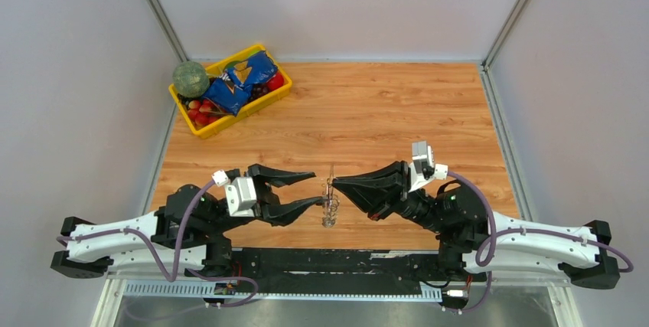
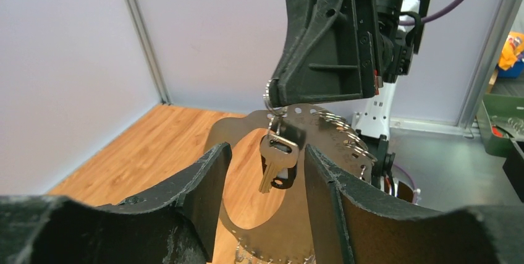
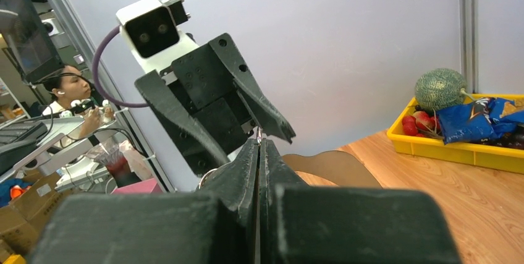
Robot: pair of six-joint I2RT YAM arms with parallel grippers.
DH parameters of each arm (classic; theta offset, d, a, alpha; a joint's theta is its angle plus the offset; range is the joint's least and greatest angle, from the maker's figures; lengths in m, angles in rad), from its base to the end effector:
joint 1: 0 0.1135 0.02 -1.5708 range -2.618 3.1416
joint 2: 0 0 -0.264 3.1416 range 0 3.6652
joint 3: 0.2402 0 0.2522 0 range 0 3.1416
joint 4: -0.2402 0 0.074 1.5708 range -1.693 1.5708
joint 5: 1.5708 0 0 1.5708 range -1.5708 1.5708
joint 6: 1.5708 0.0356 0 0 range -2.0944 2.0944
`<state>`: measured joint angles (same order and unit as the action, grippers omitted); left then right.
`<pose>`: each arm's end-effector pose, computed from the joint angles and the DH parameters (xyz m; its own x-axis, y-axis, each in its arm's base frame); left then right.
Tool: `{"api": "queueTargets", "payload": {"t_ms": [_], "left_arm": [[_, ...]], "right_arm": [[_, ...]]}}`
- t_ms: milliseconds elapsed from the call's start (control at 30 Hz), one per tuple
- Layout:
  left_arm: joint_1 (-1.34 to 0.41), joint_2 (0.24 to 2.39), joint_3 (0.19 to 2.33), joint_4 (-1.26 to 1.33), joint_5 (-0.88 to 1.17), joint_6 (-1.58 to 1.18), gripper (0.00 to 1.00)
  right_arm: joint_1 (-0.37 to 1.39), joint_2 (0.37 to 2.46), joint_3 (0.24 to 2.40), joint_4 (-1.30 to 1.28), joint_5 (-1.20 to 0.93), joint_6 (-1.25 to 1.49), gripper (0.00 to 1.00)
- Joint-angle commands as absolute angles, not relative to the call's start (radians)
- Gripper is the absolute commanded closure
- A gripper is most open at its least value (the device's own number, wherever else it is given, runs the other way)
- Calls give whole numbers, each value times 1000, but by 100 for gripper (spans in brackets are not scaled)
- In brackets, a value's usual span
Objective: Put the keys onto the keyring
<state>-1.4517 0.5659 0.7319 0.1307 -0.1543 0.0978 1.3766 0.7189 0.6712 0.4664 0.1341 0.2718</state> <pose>0.0213 -0.1316 0.3866 0.1287 -0.2632 -0.9561 0.9557 0.2904 0.0487 0.0372 0.1646 0.3800 -0.1792 0.4678 -0.8655 -0.9350 0.1926 0.2976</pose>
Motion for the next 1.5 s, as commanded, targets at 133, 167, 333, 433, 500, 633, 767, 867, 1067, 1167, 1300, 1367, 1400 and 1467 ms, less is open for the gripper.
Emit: {"api": "queueTargets", "payload": {"t_ms": [133, 167, 333, 433, 500, 633, 767, 867, 1067, 1167, 1300, 1367, 1400, 1467], "left_arm": [[-1456, 545, 785, 153, -145, 55, 41], [-1456, 546, 790, 155, -131, 42, 41], [-1456, 573, 808, 179, -70, -13, 43], [-1456, 582, 813, 202, -33, -39, 43], [-1456, 585, 813, 224, -17, -54, 44], [-1456, 589, 816, 266, -6, -79, 47], [-1456, 597, 820, 288, 29, -97, 51], [-1456, 599, 822, 290, 30, -104, 56], [-1456, 582, 830, 291, 16, -104, 59], [-1456, 586, 832, 298, 10, -97, 60], [-1456, 605, 846, 317, 9, -83, 61], [-1456, 622, 862, 321, 13, -70, 61], [-1456, 628, 873, 322, 16, -62, 62], [-1456, 650, 895, 324, 22, -49, 62]], "right_arm": [[1375, 656, 684, 489, 44, 225, 100], [1374, 650, 683, 491, 37, 222, 100], [1375, 638, 670, 522, 17, 191, 100], [1375, 639, 651, 567, -31, 171, 100], [1375, 643, 636, 604, -43, 154, 100], [1375, 658, 616, 676, -71, 114, 100], [1374, 674, 577, 787, -98, 77, 100], [1376, 682, 554, 875, -119, 40, 100], [1376, 706, 520, 1043, -157, -21, 100], [1377, 712, 517, 1087, -165, -36, 100], [1380, 723, 506, 1159, -173, -44, 100], [1387, 730, 501, 1188, -172, -58, 100], [1390, 736, 500, 1204, -171, -64, 100], [1393, 751, 499, 1233, -174, -68, 100]]}}
